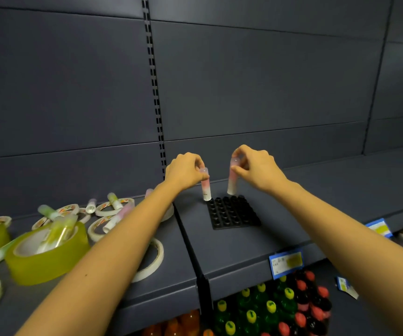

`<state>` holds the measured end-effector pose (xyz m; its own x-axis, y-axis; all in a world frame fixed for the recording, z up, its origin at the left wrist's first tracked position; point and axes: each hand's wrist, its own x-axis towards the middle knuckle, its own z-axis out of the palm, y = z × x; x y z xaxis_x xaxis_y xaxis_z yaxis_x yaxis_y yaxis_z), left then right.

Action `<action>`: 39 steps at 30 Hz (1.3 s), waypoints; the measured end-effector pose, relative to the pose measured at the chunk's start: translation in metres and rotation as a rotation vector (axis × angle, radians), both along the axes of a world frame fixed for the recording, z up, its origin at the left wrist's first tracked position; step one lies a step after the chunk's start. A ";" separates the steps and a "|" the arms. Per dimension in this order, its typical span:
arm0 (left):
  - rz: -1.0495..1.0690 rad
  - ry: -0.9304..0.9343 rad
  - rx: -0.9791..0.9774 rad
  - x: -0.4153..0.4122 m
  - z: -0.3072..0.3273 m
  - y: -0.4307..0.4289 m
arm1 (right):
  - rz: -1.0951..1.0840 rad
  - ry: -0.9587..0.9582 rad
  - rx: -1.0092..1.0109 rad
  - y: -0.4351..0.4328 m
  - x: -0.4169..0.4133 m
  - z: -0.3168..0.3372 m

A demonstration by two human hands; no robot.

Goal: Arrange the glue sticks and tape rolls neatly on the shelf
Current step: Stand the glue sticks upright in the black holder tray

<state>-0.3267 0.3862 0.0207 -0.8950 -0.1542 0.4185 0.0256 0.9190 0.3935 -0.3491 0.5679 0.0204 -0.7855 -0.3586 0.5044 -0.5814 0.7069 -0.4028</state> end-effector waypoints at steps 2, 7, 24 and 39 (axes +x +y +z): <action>0.010 -0.007 -0.001 -0.009 -0.004 0.001 | 0.009 -0.012 0.016 -0.003 -0.011 -0.005; 0.009 -0.039 0.011 -0.020 -0.002 0.005 | 0.059 -0.028 0.030 -0.009 -0.032 -0.013; 0.164 -0.030 0.007 -0.031 -0.007 0.025 | 0.242 -0.036 0.094 -0.022 -0.064 -0.018; 0.295 0.005 -0.095 -0.002 0.009 -0.002 | 0.166 0.087 0.191 -0.030 -0.067 -0.013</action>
